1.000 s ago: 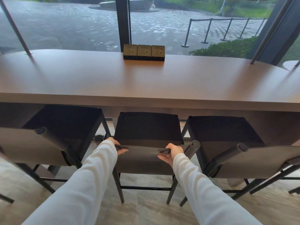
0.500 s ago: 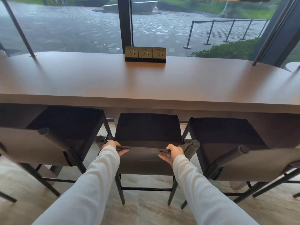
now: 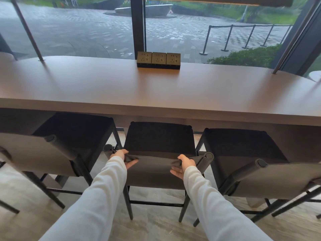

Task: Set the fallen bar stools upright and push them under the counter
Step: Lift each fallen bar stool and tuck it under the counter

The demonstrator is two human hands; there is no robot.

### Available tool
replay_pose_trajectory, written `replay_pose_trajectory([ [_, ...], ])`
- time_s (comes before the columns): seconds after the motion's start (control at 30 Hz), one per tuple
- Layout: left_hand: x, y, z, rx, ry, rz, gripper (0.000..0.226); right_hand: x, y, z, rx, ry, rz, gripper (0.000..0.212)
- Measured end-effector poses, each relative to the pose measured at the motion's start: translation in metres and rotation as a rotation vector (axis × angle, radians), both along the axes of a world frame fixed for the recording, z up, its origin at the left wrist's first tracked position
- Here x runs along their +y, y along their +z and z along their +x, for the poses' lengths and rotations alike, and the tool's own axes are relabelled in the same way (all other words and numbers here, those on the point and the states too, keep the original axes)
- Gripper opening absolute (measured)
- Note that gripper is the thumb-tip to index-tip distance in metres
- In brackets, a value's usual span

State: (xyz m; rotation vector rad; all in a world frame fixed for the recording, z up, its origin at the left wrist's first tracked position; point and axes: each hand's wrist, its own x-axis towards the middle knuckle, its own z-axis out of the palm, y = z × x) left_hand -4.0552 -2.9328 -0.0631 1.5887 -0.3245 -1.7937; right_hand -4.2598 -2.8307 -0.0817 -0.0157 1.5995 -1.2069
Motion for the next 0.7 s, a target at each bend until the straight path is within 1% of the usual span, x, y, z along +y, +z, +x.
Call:
replay_pose_trajectory([
  [0.07,0.004,0.003,0.004,0.055,0.014,0.003,0.020,0.002,0.005,0.006,0.029,0.039,0.070,0.034],
  [0.13,0.007,0.006,0.010,0.100,0.028,-0.001,0.013,0.002,0.012,0.020,-0.028,0.060,0.092,0.043],
  [0.17,0.008,0.008,0.013,0.106,0.018,-0.010,0.015,0.001,0.016,0.029,-0.071,0.075,0.090,0.046],
  [0.23,0.013,0.009,0.023,0.085,-0.031,-0.028,0.025,-0.002,0.023,0.051,-0.131,0.126,0.078,0.047],
  [0.33,0.027,0.014,0.044,0.045,-0.135,-0.034,0.049,-0.007,0.032,0.088,-0.194,0.197,0.047,0.049],
  [0.4,0.040,0.020,0.063,0.065,-0.158,-0.070,0.050,-0.010,0.039,0.114,-0.240,0.255,0.012,0.051],
  [0.53,0.067,0.032,0.117,0.135,-0.035,-0.190,0.030,-0.011,0.048,0.171,-0.223,0.352,-0.083,0.056],
  [0.6,0.081,0.037,0.154,0.132,0.009,-0.250,0.031,-0.009,0.053,0.205,-0.200,0.411,-0.128,0.054],
  [0.7,0.102,0.041,0.215,0.114,0.089,-0.307,0.032,-0.002,0.061,0.258,-0.143,0.474,-0.193,0.042],
])
